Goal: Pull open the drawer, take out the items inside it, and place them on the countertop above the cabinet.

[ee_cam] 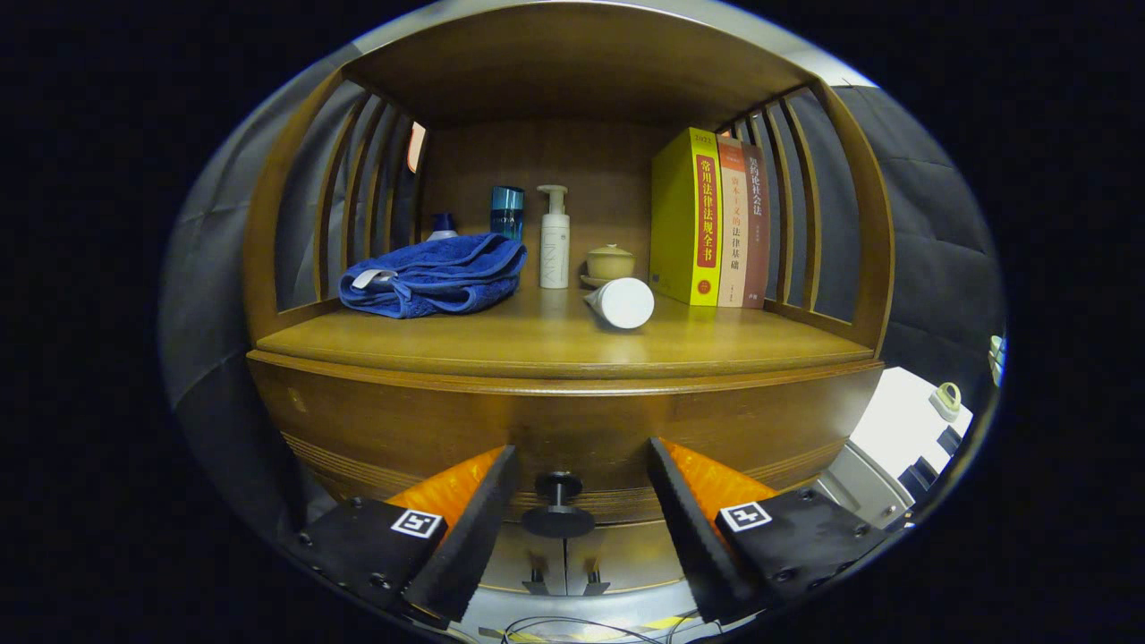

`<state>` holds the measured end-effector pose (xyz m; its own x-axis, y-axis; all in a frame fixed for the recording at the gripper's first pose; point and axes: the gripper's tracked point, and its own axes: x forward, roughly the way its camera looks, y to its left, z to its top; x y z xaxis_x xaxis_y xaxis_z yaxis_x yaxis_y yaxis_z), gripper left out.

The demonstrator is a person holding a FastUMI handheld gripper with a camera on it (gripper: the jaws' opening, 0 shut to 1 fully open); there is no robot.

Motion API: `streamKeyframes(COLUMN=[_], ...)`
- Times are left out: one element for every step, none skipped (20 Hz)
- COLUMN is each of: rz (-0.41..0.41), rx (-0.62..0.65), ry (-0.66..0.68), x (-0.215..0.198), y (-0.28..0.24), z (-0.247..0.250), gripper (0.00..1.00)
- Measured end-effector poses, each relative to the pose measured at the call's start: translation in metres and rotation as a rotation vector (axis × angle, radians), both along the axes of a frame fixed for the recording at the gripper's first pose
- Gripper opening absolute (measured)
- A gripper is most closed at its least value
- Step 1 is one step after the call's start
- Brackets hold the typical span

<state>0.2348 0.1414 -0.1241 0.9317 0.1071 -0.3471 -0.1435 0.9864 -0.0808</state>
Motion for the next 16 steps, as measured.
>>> streamKeyframes(rz=[0.0,-0.002,-0.006,-0.009,-0.011,-0.012,-0.01,-0.004,0.0,0.008,0.019,0.029,0.037,0.042,0.042,0.037], rx=[0.001,0.005,0.014,0.027,0.032,0.028,0.025,0.027,0.034,0.039,0.042,0.044,0.044,0.041,0.034,0.025], ry=[0.002,0.013,0.021,0.014,0.002,-0.008,-0.015,-0.024,-0.04,-0.06,-0.075,-0.092,-0.113,-0.14,-0.166,-0.19], x=[0.0,-0.001,-0.002,-0.002,-0.003,-0.004,-0.005,-0.006,-0.007,-0.007,-0.008,-0.01,-0.012,-0.012,-0.013,-0.016], y=[-0.001,-0.001,-0.002,-0.002,-0.003,-0.004,-0.005,-0.004,-0.004,-0.004,-0.005,-0.005,-0.006,-0.009,-0.012,-0.017], z=[0.0,0.0,0.001,0.009,0.018,0.027,0.038,0.05,0.065,0.08,0.096,0.113,0.132,0.153,0.173,0.193], gripper=[0.96,0.96,0.96,0.96,0.96,0.96,0.96,0.96,0.96,0.96,0.96,0.96,0.96,0.96,0.96,0.96])
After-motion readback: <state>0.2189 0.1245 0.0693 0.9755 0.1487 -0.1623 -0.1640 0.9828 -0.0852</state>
